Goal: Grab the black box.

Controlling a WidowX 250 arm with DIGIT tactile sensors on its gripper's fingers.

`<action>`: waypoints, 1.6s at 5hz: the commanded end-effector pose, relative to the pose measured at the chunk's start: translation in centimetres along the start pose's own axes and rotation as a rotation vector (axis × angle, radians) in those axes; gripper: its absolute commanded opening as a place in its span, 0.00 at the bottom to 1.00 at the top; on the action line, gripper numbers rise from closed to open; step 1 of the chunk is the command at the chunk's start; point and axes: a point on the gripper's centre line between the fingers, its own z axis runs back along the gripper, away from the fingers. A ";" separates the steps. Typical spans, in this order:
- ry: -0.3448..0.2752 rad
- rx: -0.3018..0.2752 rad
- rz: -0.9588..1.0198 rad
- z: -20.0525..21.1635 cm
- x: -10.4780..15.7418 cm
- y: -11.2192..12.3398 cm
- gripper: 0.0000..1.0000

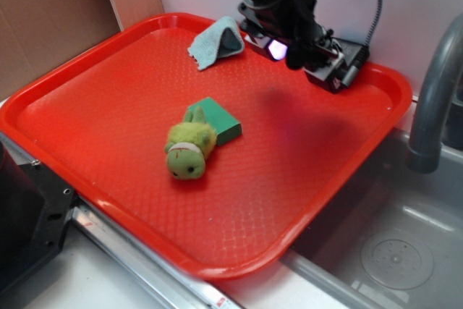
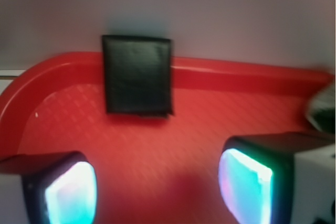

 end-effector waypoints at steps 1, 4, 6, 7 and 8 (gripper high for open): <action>-0.111 -0.088 0.009 -0.6 5.3 -1.0 1.00; -0.091 -0.046 0.073 -1.6 5.7 1.2 1.00; -0.035 -0.035 0.090 -2.9 5.6 1.9 1.00; -0.022 0.003 0.094 -3.1 5.3 2.1 1.00; 0.004 0.030 0.105 -3.6 5.0 2.6 1.00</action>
